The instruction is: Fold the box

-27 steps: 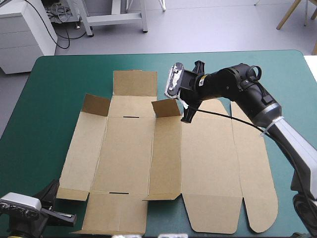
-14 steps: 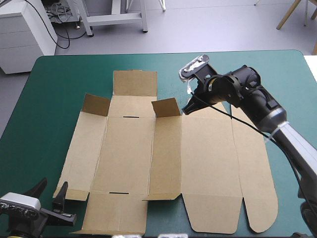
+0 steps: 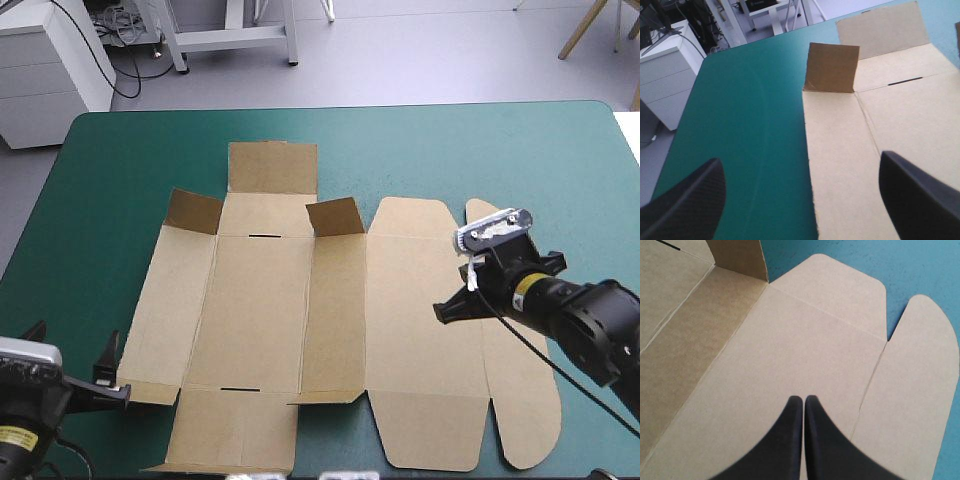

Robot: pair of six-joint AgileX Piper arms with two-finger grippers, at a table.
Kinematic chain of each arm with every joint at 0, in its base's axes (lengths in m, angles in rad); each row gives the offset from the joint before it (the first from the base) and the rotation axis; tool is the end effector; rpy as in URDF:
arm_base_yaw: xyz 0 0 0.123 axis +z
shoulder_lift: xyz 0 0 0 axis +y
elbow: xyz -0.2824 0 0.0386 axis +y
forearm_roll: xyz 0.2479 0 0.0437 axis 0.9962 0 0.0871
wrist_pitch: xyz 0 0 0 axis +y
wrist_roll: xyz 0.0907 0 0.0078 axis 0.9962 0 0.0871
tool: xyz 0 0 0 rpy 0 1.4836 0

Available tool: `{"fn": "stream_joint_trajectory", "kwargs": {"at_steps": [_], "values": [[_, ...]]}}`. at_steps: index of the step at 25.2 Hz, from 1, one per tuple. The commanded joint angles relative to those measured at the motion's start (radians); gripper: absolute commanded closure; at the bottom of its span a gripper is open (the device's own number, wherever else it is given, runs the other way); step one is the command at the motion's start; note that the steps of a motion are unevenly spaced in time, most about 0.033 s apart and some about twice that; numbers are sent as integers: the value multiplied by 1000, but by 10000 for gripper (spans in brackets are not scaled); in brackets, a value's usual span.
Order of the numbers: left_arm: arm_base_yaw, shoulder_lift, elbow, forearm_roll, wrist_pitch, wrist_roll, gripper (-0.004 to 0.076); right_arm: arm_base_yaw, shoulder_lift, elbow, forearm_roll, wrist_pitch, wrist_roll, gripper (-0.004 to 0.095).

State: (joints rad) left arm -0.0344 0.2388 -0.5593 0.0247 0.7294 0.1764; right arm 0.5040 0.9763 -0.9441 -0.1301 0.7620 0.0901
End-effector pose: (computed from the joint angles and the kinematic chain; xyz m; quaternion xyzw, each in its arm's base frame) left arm 0.0426 0.0000 0.3180 0.0880 0.8064 0.0535 0.5824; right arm 0.1721 0.0856 0.3556 -0.2096 0.8820 0.0645 0.4171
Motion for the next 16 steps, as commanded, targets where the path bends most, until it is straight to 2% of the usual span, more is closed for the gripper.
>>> {"fn": "stream_joint_trajectory", "kwargs": {"at_steps": [1,7,9,11,16], "values": [[0,159,-111,63,-74,-17,126,0,-110,59,-16,-66,26,912],[0,344,-216,39,-68,-34,126,0,-251,174,-16,-77,51,912],[0,361,-221,0,-8,-40,126,0,-286,197,-16,-71,53,912],[0,384,-222,-19,13,36,126,0,-330,231,-16,-68,58,912],[0,543,-325,74,150,-71,126,0,-387,275,-16,-58,58,912]]}}
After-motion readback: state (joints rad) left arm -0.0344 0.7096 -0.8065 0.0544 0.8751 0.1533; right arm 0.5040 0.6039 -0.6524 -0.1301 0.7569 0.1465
